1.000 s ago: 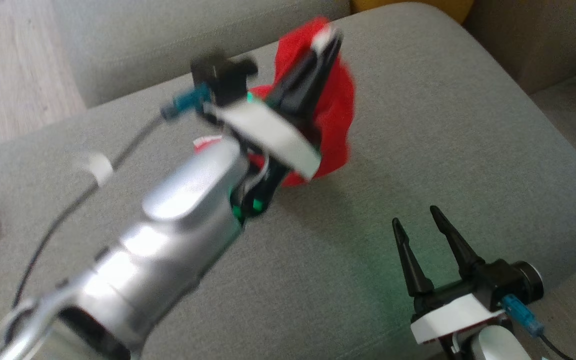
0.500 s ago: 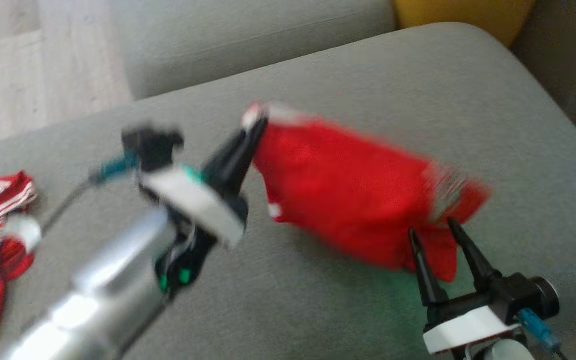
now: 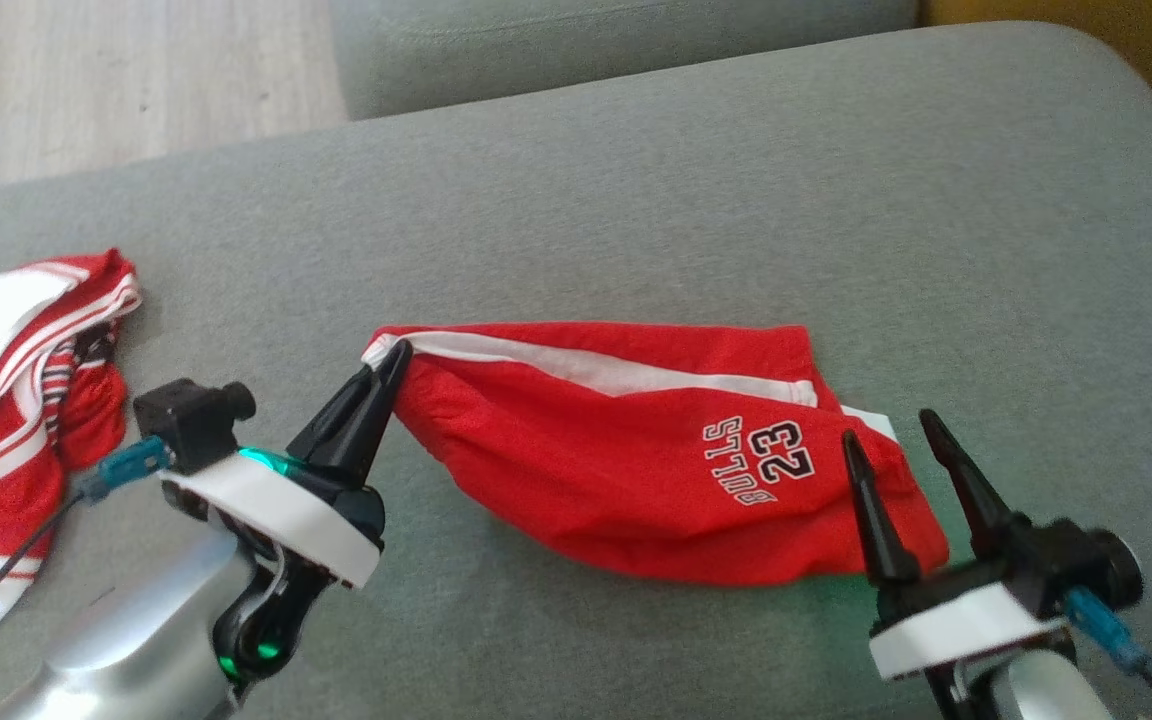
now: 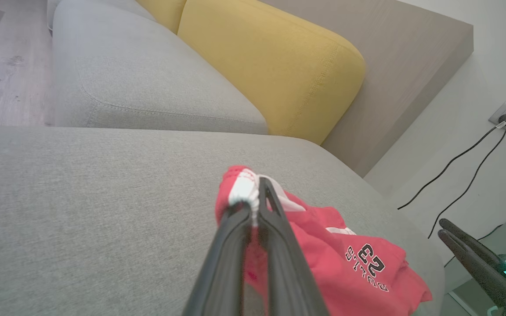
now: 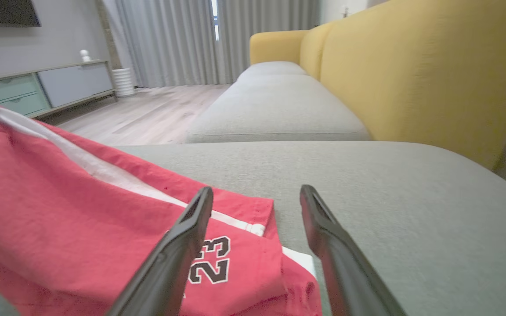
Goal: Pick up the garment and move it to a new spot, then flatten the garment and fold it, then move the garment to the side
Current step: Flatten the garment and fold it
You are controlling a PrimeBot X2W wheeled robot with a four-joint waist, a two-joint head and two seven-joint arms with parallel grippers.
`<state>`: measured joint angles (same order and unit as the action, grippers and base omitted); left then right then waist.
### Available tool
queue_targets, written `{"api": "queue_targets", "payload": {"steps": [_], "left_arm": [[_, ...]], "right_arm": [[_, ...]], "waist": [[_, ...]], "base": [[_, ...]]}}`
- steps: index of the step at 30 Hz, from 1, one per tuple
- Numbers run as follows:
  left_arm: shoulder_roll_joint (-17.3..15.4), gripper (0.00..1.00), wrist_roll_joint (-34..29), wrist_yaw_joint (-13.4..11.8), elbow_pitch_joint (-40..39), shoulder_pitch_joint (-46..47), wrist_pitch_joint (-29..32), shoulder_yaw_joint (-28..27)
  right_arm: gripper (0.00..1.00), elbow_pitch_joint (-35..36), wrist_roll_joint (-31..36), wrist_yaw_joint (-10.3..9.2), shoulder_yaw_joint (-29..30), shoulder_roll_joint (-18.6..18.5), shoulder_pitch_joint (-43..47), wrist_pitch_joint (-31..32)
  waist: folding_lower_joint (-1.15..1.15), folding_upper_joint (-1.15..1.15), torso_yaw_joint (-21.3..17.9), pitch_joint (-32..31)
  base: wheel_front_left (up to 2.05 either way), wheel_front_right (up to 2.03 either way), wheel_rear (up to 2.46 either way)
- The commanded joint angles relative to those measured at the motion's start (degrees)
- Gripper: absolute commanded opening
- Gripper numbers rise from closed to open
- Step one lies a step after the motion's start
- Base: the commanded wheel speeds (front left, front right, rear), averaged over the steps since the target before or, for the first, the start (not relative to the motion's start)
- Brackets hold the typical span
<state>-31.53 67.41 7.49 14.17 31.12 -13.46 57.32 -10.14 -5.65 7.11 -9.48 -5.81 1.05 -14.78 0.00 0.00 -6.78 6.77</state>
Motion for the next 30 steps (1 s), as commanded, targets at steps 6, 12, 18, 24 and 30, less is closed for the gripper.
{"api": "queue_targets", "payload": {"steps": [6, 12, 18, 24, 30], "left_arm": [[-0.5, 0.0, -2.2, -0.2, -0.7, 2.9, -1.1, -2.9], [1.5, 0.0, -3.5, -0.1, 0.0, 4.2, -1.2, -2.1], [2.9, 0.0, -3.9, 0.0, 0.7, 5.8, -1.3, -1.3], [3.7, 0.0, -3.9, 0.0, 0.7, 7.5, -1.4, 0.1], [3.6, 0.0, -3.7, 0.0, 1.2, 8.5, -1.4, 0.8]], "right_arm": [[1.0, -6.3, -2.9, 0.37, -5.3, -5.9, -10.0, -0.2], [1.0, -19.6, -11.3, 0.37, -13.4, -9.8, -18.7, 3.4], [1.0, -24.6, -24.1, 0.37, -20.2, -11.3, -24.2, 7.6], [1.0, -30.4, -33.2, 0.37, -26.0, -12.8, -29.2, 11.1], [0.0, -33.8, -38.5, 0.37, -30.4, -12.8, -32.6, 10.5]], "waist": [[0.0, 0.0, 2.3, 1.8], [0.0, 0.0, 4.1, 2.8], [0.0, 0.0, 5.5, 3.9], [0.0, 0.0, 6.7, 5.2], [0.0, 0.0, 6.6, 5.8]], "base": [[0.0, 0.0, 0.0], [0.0, 0.0, 0.0], [0.0, 0.0, 0.0], [0.0, 0.0, 0.0], [0.0, 0.0, 0.0]]}}
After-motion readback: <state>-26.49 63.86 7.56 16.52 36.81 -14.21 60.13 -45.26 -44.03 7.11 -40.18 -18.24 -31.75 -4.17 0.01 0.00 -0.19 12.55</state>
